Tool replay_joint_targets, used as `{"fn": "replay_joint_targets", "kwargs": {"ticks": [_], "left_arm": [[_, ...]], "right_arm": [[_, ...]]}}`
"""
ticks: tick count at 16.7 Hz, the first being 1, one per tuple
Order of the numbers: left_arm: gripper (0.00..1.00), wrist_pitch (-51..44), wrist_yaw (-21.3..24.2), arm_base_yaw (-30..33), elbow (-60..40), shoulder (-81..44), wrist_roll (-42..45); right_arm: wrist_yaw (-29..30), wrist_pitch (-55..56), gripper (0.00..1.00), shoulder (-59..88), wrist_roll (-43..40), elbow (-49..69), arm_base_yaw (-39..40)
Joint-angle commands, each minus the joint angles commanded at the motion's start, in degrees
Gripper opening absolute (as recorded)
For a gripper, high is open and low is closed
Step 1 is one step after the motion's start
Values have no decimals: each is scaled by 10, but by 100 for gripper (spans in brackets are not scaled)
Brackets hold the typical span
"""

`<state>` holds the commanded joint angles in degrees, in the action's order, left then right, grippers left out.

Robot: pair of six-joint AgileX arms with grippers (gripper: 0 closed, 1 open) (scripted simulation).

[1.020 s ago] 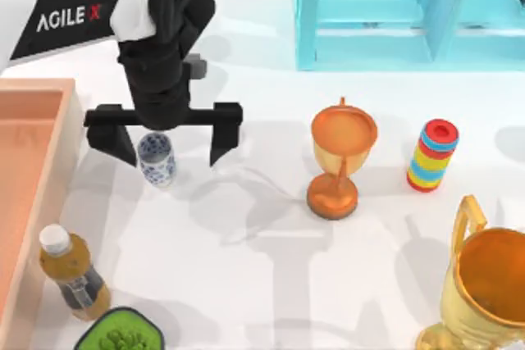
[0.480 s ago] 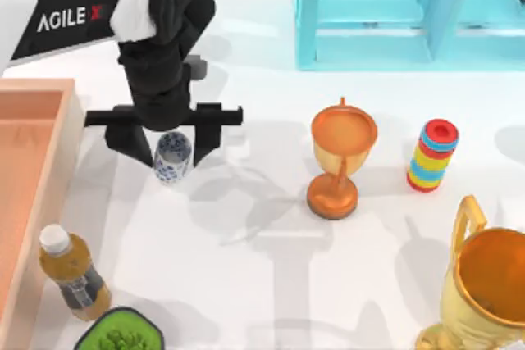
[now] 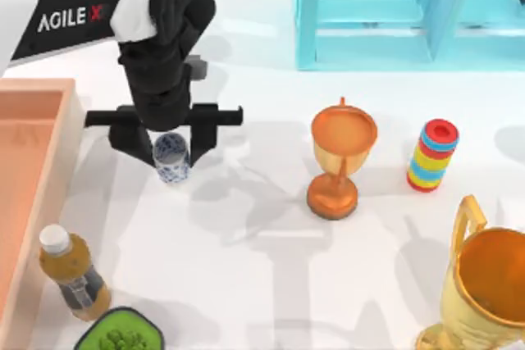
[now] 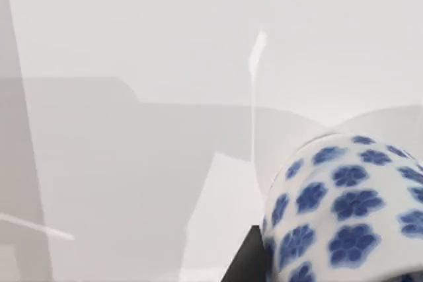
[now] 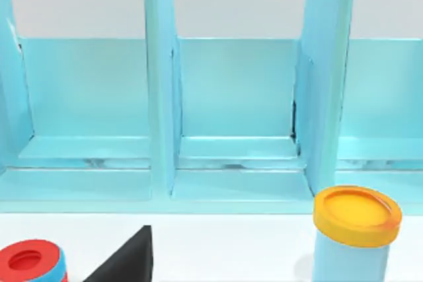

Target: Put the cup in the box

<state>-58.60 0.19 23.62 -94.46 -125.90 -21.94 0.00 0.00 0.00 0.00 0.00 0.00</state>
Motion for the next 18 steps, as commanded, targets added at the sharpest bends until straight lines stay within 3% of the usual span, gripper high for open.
{"fn": "replay_joint_targets", "kwargs": {"ticks": [7,11,14,18], "left_arm": [[0,0,0,-1,-1,1,2],[0,-8,18,-24,-11,37,62],[0,-34,31,-77,-17,84,149],[0,-106,29,-202,-10,149,269]], "right_arm": [[0,0,100,0,0,0,0],[0,0,100,0,0,0,0],[0,0,100,0,0,0,0],[0,0,100,0,0,0,0]]}}
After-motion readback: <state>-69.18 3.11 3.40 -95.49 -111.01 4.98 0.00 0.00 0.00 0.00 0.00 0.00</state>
